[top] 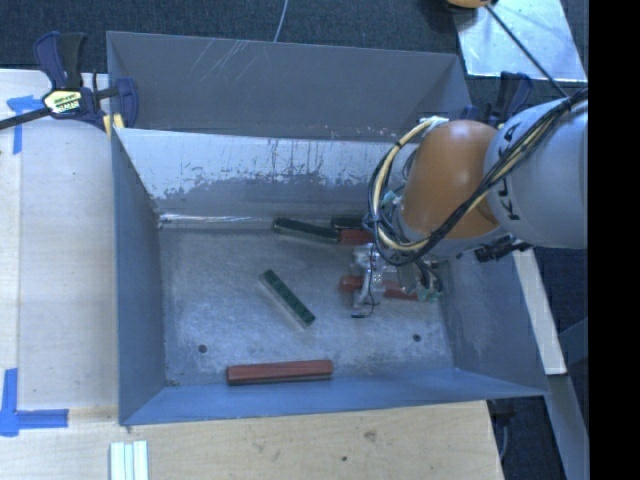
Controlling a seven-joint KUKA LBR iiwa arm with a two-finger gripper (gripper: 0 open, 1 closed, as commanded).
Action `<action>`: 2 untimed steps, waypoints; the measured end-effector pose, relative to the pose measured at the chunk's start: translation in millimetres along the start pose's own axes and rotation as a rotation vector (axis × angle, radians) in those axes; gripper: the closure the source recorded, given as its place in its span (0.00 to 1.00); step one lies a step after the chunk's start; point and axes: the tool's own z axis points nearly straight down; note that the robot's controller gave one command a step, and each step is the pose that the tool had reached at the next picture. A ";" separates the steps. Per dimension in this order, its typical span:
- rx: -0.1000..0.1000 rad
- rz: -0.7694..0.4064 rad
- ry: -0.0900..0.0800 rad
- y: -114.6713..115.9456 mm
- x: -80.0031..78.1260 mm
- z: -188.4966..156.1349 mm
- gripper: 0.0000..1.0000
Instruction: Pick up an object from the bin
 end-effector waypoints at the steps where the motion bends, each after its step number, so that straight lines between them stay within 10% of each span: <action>1: 0.000 0.000 0.000 0.0 0.0 0.0 1.00; 2: 0.002 -0.075 0.008 17.9 -14.7 -21.0 1.00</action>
Offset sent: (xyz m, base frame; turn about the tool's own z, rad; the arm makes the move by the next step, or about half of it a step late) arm 0.0380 0.0447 0.0517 -0.1747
